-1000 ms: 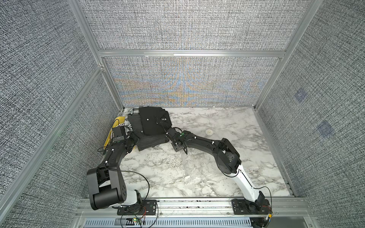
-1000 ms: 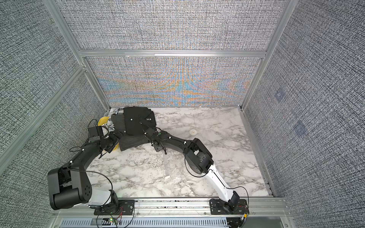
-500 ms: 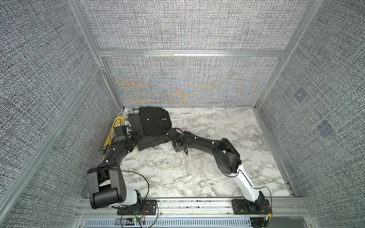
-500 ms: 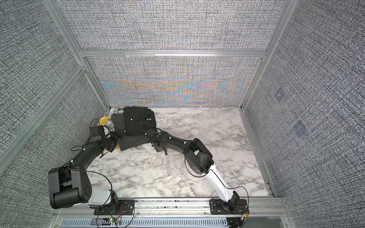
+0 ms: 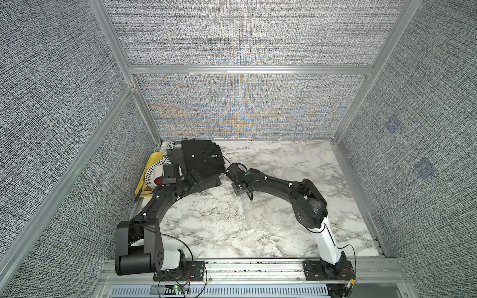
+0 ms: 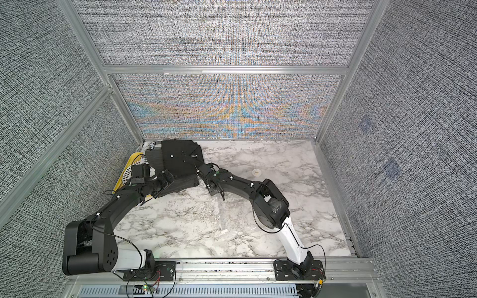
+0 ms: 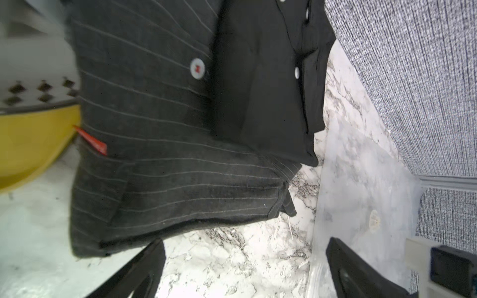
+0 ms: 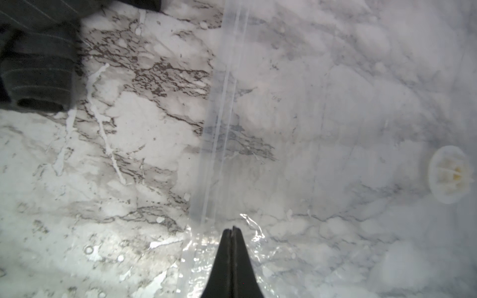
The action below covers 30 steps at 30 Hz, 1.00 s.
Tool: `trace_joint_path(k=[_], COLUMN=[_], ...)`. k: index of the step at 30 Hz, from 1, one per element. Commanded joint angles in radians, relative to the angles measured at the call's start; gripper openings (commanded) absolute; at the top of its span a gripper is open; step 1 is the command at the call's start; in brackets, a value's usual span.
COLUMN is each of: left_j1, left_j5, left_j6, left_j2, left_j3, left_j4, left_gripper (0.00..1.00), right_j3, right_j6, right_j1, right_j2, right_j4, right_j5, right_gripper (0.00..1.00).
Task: Place the folded shirt into the vacuum bag
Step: Adjust the vacuum bag at the center of the board, then open the vacuum bag at the center of the board.
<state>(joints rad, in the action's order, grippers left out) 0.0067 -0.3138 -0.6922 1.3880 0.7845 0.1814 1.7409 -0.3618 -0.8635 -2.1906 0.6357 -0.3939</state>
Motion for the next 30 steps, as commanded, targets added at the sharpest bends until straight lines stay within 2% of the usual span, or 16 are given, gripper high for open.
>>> trace_joint_path(k=[1,3,5,9,11,14,19,24,30], left_j1=[-0.026,-0.030,-0.029,-0.030,-0.030,-0.029,-0.030,-0.033,-0.083], left_j5=[0.009,0.007,0.022,0.035,0.033,0.029,0.015,-0.007,-0.054], left_j6=[-0.004,-0.002,0.005,0.010,0.010,0.014,0.013,0.010,0.002], left_j2=[-0.008,-0.018,-0.036,-0.056,-0.057,-0.055,-0.046,-0.042,-0.040], left_j3=[-0.018,-0.043,-0.067,-0.094,-0.094,-0.089,-0.090,-0.097,-0.108], left_j4=[-0.020,-0.026,-0.022,-0.012,-0.012,-0.010,-0.016,-0.030,-0.070], left_gripper=[1.00,1.00,1.00,1.00,1.00,1.00,1.00,1.00,1.00], right_j3=[-0.024,-0.021,-0.017,-0.011,-0.016,-0.051,-0.150,-0.199,-0.238], right_j6=[0.006,0.015,0.018,0.023,0.020,0.006,-0.009,-0.012,-0.016], right_j1=[0.002,-0.003,-0.008,-0.006,0.002,0.032,0.085,0.098,0.110], right_j2=[0.024,0.015,0.000,-0.033,-0.040,-0.034,-0.002,0.033,0.100], right_j4=[-0.046,-0.043,-0.041,-0.049,-0.062,-0.096,-0.176,-0.189,-0.207], right_j5=[0.021,0.039,0.049,0.095,0.121,0.188,0.319,0.328,0.336], right_gripper=[0.17,0.44,0.61,0.76,0.80,0.78,0.56,0.27,0.20])
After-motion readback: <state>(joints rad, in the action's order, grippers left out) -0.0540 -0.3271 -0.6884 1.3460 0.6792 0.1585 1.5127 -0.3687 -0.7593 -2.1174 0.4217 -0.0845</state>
